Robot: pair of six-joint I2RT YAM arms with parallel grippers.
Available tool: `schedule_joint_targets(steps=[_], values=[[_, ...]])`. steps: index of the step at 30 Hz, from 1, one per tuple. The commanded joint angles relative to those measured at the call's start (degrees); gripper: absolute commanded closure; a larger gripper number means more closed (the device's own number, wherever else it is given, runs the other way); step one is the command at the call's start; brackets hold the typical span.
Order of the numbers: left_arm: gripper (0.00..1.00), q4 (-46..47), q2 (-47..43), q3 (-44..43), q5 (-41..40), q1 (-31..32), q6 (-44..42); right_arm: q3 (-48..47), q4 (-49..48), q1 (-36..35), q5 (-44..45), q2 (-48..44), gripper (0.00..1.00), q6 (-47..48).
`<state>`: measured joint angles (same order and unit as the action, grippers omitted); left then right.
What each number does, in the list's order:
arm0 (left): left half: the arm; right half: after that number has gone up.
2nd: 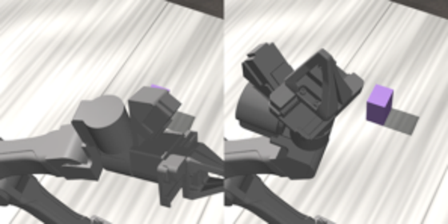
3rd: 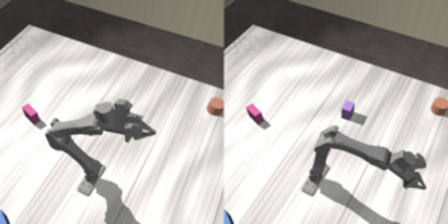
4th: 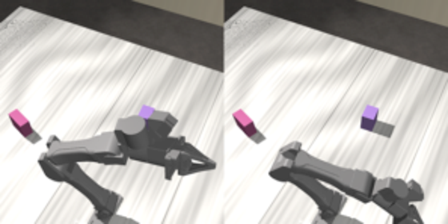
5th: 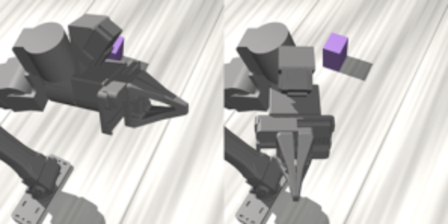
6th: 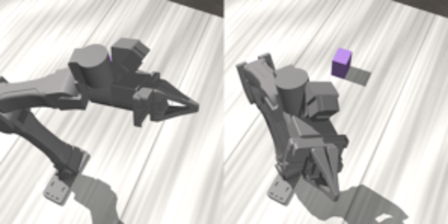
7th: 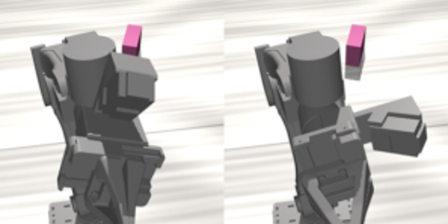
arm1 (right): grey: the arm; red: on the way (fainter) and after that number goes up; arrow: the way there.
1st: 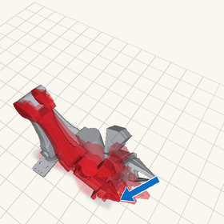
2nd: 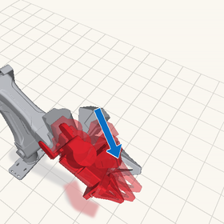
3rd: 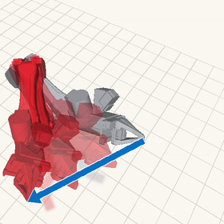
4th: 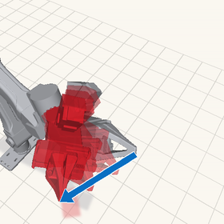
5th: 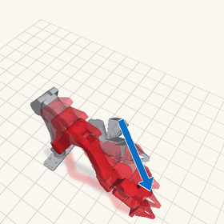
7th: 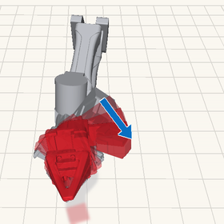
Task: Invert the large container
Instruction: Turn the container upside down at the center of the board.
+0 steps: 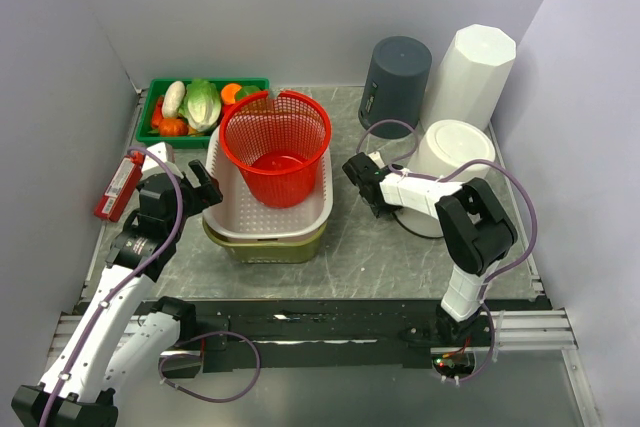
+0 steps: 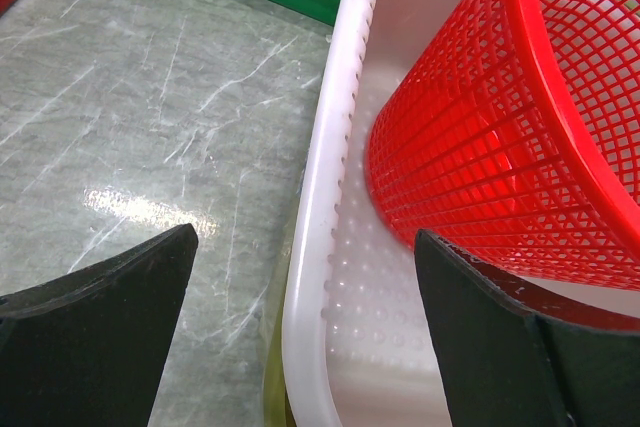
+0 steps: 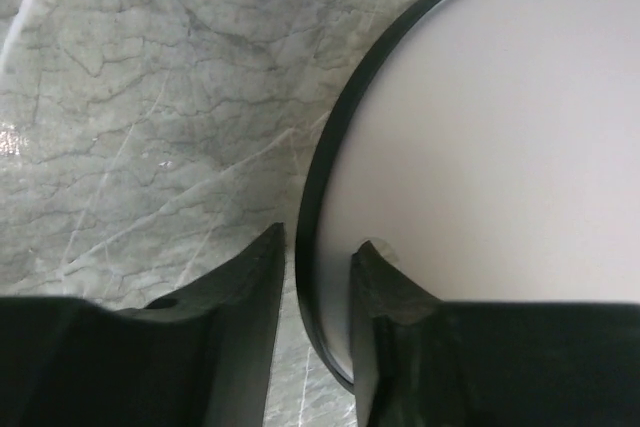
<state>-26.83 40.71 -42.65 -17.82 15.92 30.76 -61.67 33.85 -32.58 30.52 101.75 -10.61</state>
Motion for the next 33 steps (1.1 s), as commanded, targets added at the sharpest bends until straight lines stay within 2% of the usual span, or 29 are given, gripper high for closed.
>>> schedule_joint_targets(steps=[1,6,14,28,33], values=[[0.04,2.05,-0.02,-0.5,0.86,-0.19,-0.36,-0.82,0.43,0.41,-3.37,-0.59,0.59,-1.34],[0.04,2.13,-0.28,-0.41,0.51,-0.19,-0.35,-2.4,2.89,-1.61,2.69,0.55,0.58,-1.61],[0.04,2.04,-0.19,-0.5,0.68,-0.19,-0.35,-3.63,6.06,-3.72,15.43,2.31,0.55,-7.49],[0.04,2.31,-0.46,-0.41,0.6,-0.19,-0.53,-2.84,5.88,-4.42,19.66,2.39,0.54,-8.38],[0.04,2.13,-0.1,-0.5,0.86,-0.1,-0.53,-2.67,3.95,-4.86,14.84,3.36,0.55,-3.37]])
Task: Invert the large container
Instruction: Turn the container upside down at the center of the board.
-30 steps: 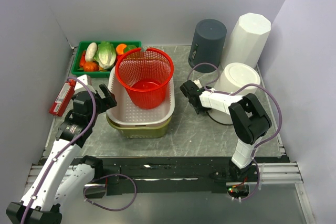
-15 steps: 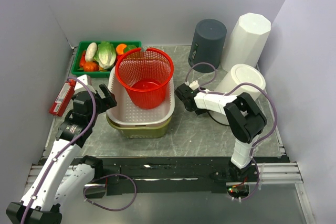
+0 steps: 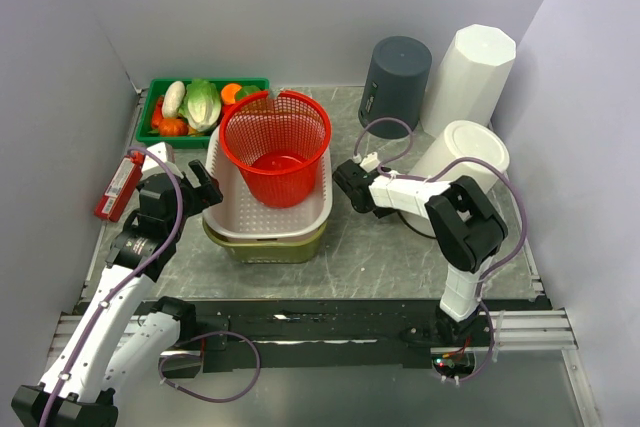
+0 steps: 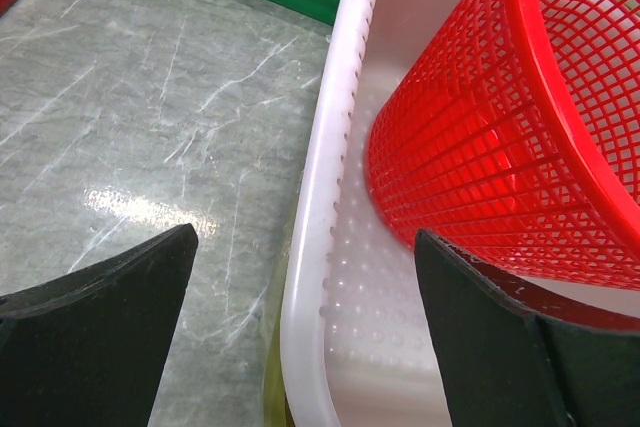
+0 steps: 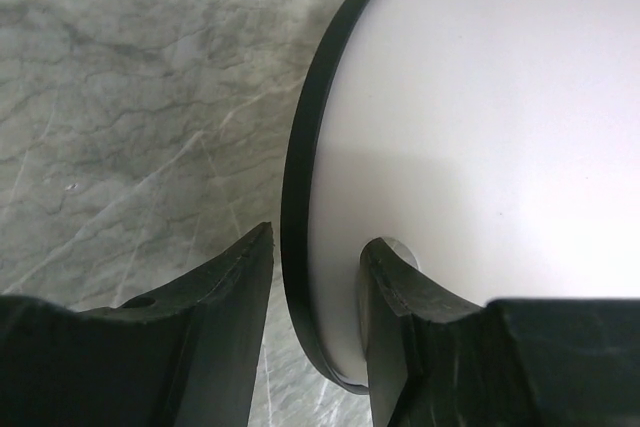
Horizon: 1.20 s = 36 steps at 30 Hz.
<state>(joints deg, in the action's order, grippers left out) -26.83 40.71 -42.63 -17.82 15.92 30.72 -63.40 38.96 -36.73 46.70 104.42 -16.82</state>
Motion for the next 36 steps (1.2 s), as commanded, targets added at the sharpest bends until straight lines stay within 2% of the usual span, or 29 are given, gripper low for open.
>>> schedule_joint_targets(steps=[1,4,8,12,15,18,21,26,28,33,36], values=[[0.04,2.13,-0.1,-0.52,0.86,-0.19,-0.4,-0.94,-1.78,-0.71,-3.78,0.61,0.55,4.06],[0.04,1.96,-0.28,-0.52,0.77,-0.19,-0.48,-1.64,-1.0,-0.8,-3.55,1.66,0.56,5.74],[0.04,2.04,-0.54,-0.43,0.42,-0.1,-0.31,-1.82,0.15,-1.67,2.24,1.15,0.55,4.6],[0.04,2.13,-0.46,-0.43,0.6,-0.1,-0.4,0.64,-4.32,-2.03,0.68,-2.55,0.55,7.23],[0.04,1.96,-0.19,-0.52,0.69,-0.19,-0.48,-0.4,-3.55,-1.68,-2.29,-1.42,0.54,7.33],[0.04,1.87,-0.37,-0.52,0.6,-0.19,-0.31,-1.64,-1.17,-1.41,-2.41,-0.62,0.56,2.68],[0.04,2.04,-0.72,-0.43,0.33,-0.19,-0.31,0.37,-4.14,-1.41,-3.63,-3.43,0.57,0.39],[0.04,2.04,-0.54,-0.43,0.51,-0.19,-0.4,-0.24,-2.39,-1.68,1.99,-4.92,0.56,-2.79],[0.04,2.04,-0.54,-0.52,0.42,-0.19,-0.31,0.99,-5.28,-1.59,1.47,-6.15,0.56,-1.38],[0.04,2.04,-0.63,-0.43,0.42,-0.19,-0.31,0.03,-5.48,-1.41,-0.11,-4.93,0.56,1.0],[0.04,2.04,-0.72,-0.43,0.51,-0.19,-0.4,0.82,-7.4,-1.33,-6.42,-4.4,0.57,5.03]])
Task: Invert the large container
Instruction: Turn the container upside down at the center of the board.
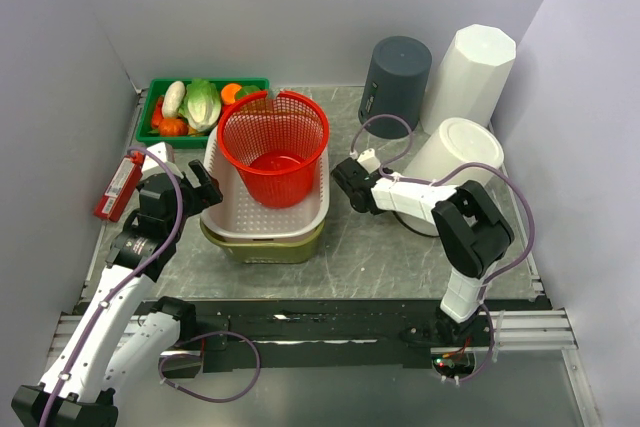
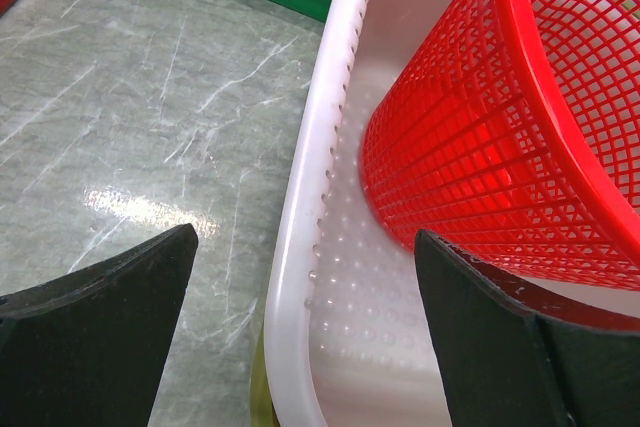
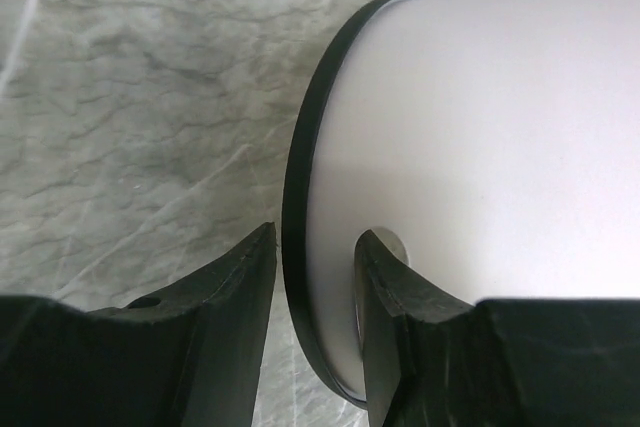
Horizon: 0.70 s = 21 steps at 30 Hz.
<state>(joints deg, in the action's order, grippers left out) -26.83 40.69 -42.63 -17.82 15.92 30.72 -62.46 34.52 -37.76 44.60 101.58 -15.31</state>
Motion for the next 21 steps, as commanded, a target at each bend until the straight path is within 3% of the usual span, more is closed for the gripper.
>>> schedule_joint_targets(steps=[1,3,11,16,21], values=[[0.04,2.04,-0.61,-0.43,0.51,-0.19,-0.48,-0.12,-2.97,0.57,-6.0,-0.86,0.57,4.14],[0.04,1.78,-0.61,-0.52,0.34,-0.19,-0.4,-0.21,-0.77,1.37,-4.17,-0.16,0.57,2.13],[0.04,2.05,-0.7,-0.52,0.68,-0.1,-0.4,1.02,1.24,12.17,-12.96,-1.47,0.56,0.28],[0.04,2.13,-0.7,-0.43,0.6,-0.19,-0.31,0.14,1.25,10.43,-13.14,-1.38,0.55,1.68],[0.04,1.96,-0.43,-0.52,0.86,-0.1,-0.31,-0.65,2.12,6.64,-4.28,0.1,0.54,0.12]])
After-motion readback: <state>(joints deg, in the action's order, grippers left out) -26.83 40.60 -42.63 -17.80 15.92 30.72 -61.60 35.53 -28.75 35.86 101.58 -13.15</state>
